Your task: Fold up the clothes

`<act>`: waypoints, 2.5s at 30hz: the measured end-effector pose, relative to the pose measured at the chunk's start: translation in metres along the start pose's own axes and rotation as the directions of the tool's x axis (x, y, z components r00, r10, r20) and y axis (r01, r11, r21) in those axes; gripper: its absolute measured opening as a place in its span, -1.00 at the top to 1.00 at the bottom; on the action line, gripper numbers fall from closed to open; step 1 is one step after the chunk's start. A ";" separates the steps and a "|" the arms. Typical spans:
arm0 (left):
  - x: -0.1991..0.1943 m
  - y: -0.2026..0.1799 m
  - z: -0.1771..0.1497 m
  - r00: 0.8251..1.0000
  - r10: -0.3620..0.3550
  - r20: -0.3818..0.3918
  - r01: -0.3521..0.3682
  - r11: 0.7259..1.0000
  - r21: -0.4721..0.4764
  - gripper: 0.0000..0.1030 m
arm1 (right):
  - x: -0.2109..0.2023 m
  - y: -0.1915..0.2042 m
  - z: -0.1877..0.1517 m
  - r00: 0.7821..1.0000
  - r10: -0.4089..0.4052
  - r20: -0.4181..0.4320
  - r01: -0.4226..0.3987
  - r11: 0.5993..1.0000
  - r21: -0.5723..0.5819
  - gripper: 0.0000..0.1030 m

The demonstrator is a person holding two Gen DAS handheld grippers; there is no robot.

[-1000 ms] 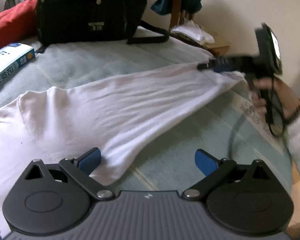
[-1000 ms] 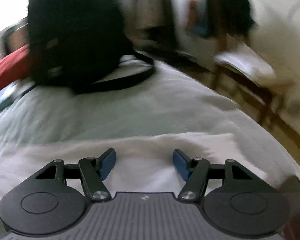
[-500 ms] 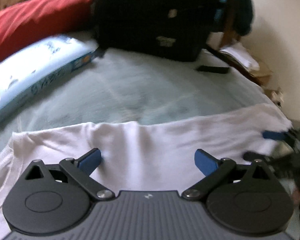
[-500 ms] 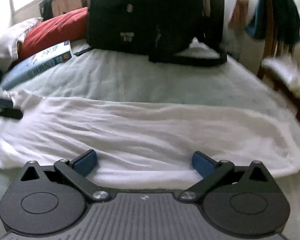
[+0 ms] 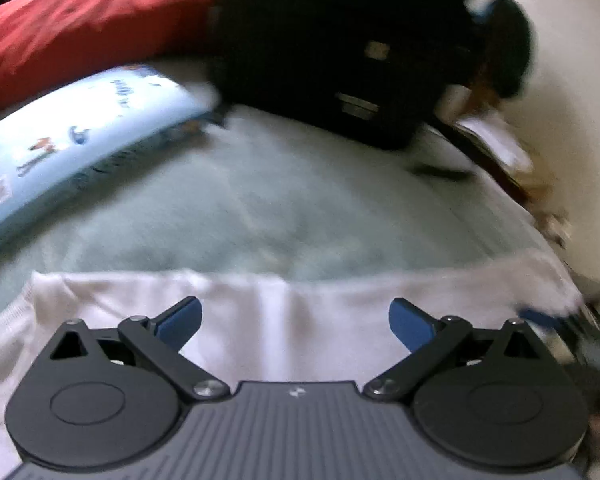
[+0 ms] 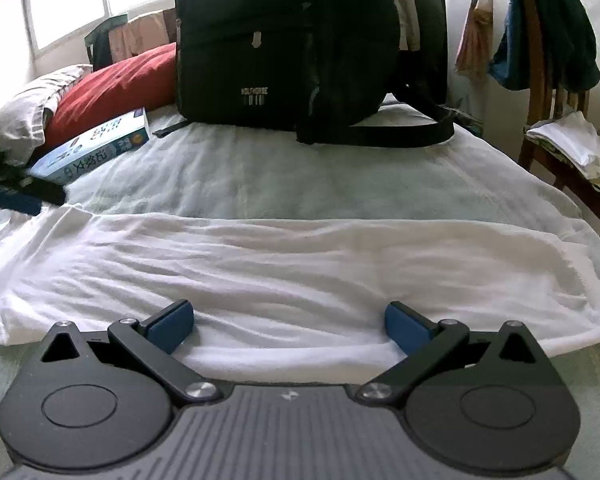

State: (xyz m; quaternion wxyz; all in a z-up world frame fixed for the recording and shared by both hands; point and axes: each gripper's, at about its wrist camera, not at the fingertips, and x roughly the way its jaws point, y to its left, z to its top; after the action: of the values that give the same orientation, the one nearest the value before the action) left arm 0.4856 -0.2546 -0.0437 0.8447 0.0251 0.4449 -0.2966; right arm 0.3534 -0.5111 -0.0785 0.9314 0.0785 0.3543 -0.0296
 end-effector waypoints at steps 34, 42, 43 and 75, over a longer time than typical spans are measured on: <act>-0.181 0.086 -0.121 0.974 0.224 -0.043 -0.228 0.966 -0.120 -0.94 | -0.051 0.204 -0.035 0.872 0.440 -0.215 -0.477 0.863 -0.168 -1.00; -0.191 0.142 -0.190 0.977 0.215 -0.012 -0.212 0.953 -0.217 -0.94 | -0.085 0.203 -0.057 0.942 0.259 -0.214 -0.296 0.941 -0.164 -1.00; -0.192 0.146 -0.191 0.978 0.210 0.000 -0.205 0.953 -0.225 -0.94 | -0.092 0.209 -0.056 0.935 0.289 -0.208 -0.324 0.932 -0.162 -1.00; -0.120 0.288 -0.094 0.921 0.378 0.096 -0.359 0.918 -0.172 -0.80 | -0.046 0.294 -0.080 0.659 0.713 -0.241 -0.737 0.676 -0.015 -1.00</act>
State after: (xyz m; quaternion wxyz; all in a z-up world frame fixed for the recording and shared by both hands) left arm 0.5156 0.0689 -0.0720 0.9114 0.0257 0.3988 -0.0987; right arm 0.2990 -0.2076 -0.0704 0.8245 0.1639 0.3929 0.3727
